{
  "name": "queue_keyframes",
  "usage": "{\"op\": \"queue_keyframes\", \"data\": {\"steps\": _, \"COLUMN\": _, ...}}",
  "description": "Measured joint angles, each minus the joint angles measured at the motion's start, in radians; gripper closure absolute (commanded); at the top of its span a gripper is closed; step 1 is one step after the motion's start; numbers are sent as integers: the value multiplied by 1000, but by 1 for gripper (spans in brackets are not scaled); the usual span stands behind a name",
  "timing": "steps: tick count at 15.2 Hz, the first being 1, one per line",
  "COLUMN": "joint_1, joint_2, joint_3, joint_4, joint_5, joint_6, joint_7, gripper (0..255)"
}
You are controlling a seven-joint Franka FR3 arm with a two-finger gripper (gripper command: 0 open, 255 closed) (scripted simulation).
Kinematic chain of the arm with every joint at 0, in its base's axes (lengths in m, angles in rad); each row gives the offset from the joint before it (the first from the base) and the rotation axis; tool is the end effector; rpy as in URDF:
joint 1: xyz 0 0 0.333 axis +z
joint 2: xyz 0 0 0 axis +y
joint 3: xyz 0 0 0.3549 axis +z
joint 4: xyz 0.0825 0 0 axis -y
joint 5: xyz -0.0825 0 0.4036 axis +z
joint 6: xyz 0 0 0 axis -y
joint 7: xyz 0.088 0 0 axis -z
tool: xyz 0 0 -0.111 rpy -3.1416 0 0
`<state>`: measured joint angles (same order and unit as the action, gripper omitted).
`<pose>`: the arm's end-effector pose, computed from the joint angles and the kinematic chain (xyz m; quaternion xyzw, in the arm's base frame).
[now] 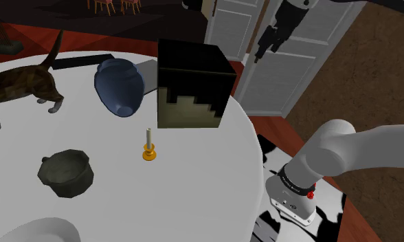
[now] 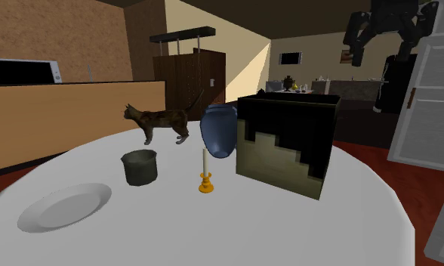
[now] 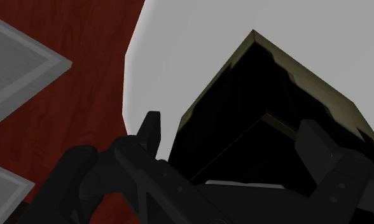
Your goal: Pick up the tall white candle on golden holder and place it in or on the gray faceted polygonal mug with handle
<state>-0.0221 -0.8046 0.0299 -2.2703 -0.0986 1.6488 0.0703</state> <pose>0.3010 -0.0034 0.6704 0.9934 -0.0353 0.0932 0.0568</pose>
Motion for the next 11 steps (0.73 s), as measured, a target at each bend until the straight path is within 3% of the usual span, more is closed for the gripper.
{"op": "queue_keyframes", "data": {"steps": 3, "joint_1": 9, "joint_2": -8, "joint_3": 16, "joint_4": -36, "joint_5": 12, "joint_6": 34, "joint_7": 17, "gripper": 0}}
{"op": "queue_keyframes", "data": {"steps": 11, "joint_1": 67, "joint_2": 17, "joint_3": 131, "joint_4": -194, "joint_5": 87, "joint_6": 261, "joint_7": 134, "gripper": 0}}
